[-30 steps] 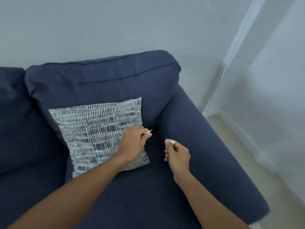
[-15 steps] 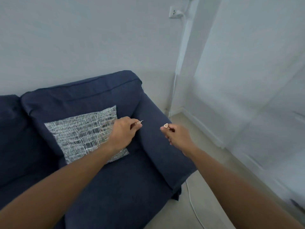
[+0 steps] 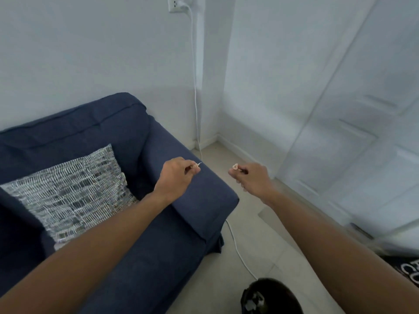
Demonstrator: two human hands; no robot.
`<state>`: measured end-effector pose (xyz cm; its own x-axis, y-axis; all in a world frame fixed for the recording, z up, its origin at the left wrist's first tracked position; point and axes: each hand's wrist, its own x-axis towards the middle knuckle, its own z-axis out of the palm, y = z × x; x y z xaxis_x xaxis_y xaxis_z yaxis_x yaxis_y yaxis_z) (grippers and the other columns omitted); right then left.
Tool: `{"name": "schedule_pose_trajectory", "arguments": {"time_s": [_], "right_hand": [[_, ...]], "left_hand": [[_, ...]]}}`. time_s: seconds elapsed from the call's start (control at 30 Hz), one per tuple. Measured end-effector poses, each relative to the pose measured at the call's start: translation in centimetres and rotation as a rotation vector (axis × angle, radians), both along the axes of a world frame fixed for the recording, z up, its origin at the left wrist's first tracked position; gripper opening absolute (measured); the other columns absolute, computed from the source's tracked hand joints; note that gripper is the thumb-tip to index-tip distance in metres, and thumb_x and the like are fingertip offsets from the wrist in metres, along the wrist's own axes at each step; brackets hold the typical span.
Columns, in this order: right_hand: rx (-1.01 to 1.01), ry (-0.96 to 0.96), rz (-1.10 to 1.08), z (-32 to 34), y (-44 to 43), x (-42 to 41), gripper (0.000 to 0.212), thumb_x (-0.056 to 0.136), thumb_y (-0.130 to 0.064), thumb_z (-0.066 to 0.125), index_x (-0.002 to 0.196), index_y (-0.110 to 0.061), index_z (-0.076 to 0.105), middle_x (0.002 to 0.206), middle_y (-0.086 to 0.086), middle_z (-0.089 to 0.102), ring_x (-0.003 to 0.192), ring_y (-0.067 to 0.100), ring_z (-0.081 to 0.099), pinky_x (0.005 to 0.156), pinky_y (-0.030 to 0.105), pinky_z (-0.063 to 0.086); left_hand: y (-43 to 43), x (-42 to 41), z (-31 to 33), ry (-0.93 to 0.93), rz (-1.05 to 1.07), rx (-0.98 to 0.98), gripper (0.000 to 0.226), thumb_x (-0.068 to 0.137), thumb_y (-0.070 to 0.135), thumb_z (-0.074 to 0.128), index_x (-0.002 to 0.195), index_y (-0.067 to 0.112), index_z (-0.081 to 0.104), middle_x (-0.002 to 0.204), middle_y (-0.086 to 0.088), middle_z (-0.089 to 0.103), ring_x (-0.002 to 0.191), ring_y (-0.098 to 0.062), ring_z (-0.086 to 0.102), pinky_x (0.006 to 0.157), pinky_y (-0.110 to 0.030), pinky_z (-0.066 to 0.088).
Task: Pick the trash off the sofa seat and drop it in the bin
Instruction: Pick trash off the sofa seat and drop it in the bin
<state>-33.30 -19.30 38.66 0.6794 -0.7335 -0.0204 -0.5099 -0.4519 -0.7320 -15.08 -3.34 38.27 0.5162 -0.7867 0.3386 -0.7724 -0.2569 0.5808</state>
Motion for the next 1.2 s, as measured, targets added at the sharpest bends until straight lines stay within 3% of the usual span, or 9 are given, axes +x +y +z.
{"name": "schedule_pose_trajectory", "arguments": {"time_s": [0.37, 0.5, 0.67, 0.77, 0.83, 0.93, 1.0, 1.07, 1.2], "right_hand": [[0.159, 0.08, -0.097, -11.6, -0.9, -13.8, 0.039, 0.097, -0.021, 0.066, 0.07, 0.005, 0.059, 0.06, 0.007, 0.052, 0.055, 0.014, 0.047, 0.06, 0.032, 0.035], [0.199, 0.171, -0.157, -17.8, -0.2, -20.2, 0.04, 0.095, -0.026, 0.068, 0.063, -0.005, 0.058, 0.056, -0.002, 0.055, 0.046, 0.001, 0.048, 0.056, 0.027, 0.039], [0.245, 0.331, -0.211, -24.3, 1.3, -27.2, 0.044, 0.094, -0.028, 0.068, 0.056, -0.016, 0.048, 0.055, 0.001, 0.051, 0.056, 0.014, 0.046, 0.057, 0.026, 0.036], [0.305, 0.416, -0.246, -27.9, 2.8, -30.4, 0.037, 0.094, -0.03, 0.068, 0.061, -0.021, 0.055, 0.063, 0.004, 0.059, 0.065, 0.019, 0.055, 0.065, 0.034, 0.042], [0.353, 0.47, -0.275, -30.0, 3.9, -32.0, 0.031, 0.093, -0.033, 0.068, 0.066, -0.022, 0.059, 0.07, 0.005, 0.064, 0.071, 0.022, 0.06, 0.067, 0.034, 0.043], [0.417, 0.539, -0.305, -32.1, 5.4, -34.0, 0.018, 0.092, -0.039, 0.067, 0.082, -0.024, 0.07, 0.086, 0.006, 0.07, 0.085, 0.026, 0.066, 0.068, 0.031, 0.043], [0.426, 0.62, -0.306, -32.9, 5.8, -34.9, 0.033, 0.09, -0.048, 0.066, 0.114, -0.026, 0.071, 0.109, 0.008, 0.071, 0.104, 0.031, 0.065, 0.082, 0.034, 0.05], [0.436, 0.729, -0.286, -33.3, 6.0, -35.8, 0.065, 0.089, -0.056, 0.063, 0.145, -0.027, 0.048, 0.131, 0.011, 0.063, 0.118, 0.036, 0.059, 0.095, 0.04, 0.049], [0.45, 0.706, -0.349, -33.9, 5.9, -37.0, 0.07, 0.1, -0.057, 0.042, 0.157, -0.025, 0.019, 0.158, 0.018, 0.031, 0.139, 0.039, 0.038, 0.11, 0.047, 0.036]], "left_hand": [[-4.3, -12.0, -11.1, 0.137, -0.241, 0.222, 0.027, 0.095, 0.027, 0.063, 0.072, 0.014, 0.066, 0.066, 0.0, 0.056, 0.065, -0.015, 0.051, 0.062, -0.03, 0.037], [-5.5, -17.5, -16.7, 0.18, -0.353, 0.294, 0.027, 0.095, 0.023, 0.063, 0.075, 0.006, 0.067, 0.069, -0.002, 0.057, 0.067, -0.02, 0.05, 0.063, -0.035, 0.032], [-5.9, -23.3, -23.3, 0.234, -0.435, 0.384, 0.026, 0.096, 0.024, 0.062, 0.074, 0.011, 0.062, 0.07, -0.003, 0.052, 0.071, -0.023, 0.05, 0.065, -0.036, 0.031], [-5.2, -26.2, -26.9, 0.253, -0.469, 0.416, 0.022, 0.095, 0.023, 0.063, 0.082, 0.008, 0.07, 0.075, -0.01, 0.062, 0.075, -0.025, 0.055, 0.068, -0.034, 0.035], [-4.7, -27.5, -28.7, 0.246, -0.468, 0.412, 0.019, 0.093, 0.022, 0.065, 0.081, 0.009, 0.072, 0.074, -0.01, 0.063, 0.071, -0.023, 0.053, 0.063, -0.028, 0.026], [-4.2, -29.2, -31.2, 0.227, -0.5, 0.439, 0.015, 0.092, 0.022, 0.066, 0.085, 0.011, 0.074, 0.074, -0.009, 0.064, 0.073, -0.025, 0.056, 0.066, -0.027, 0.026], [-4.0, -30.0, -32.4, 0.249, -0.513, 0.469, 0.015, 0.092, 0.023, 0.066, 0.085, 0.012, 0.074, 0.074, -0.008, 0.063, 0.074, -0.025, 0.057, 0.069, -0.032, 0.037], [-3.9, -30.7, -33.2, 0.26, -0.517, 0.491, 0.016, 0.092, 0.024, 0.066, 0.085, 0.013, 0.074, 0.075, -0.008, 0.062, 0.074, -0.024, 0.056, 0.072, -0.037, 0.044], [-4.0, -31.6, -33.9, 0.239, -0.544, 0.525, 0.018, 0.093, 0.026, 0.063, 0.086, 0.014, 0.074, 0.077, -0.007, 0.062, 0.077, -0.024, 0.056, 0.073, -0.037, 0.045]]}}
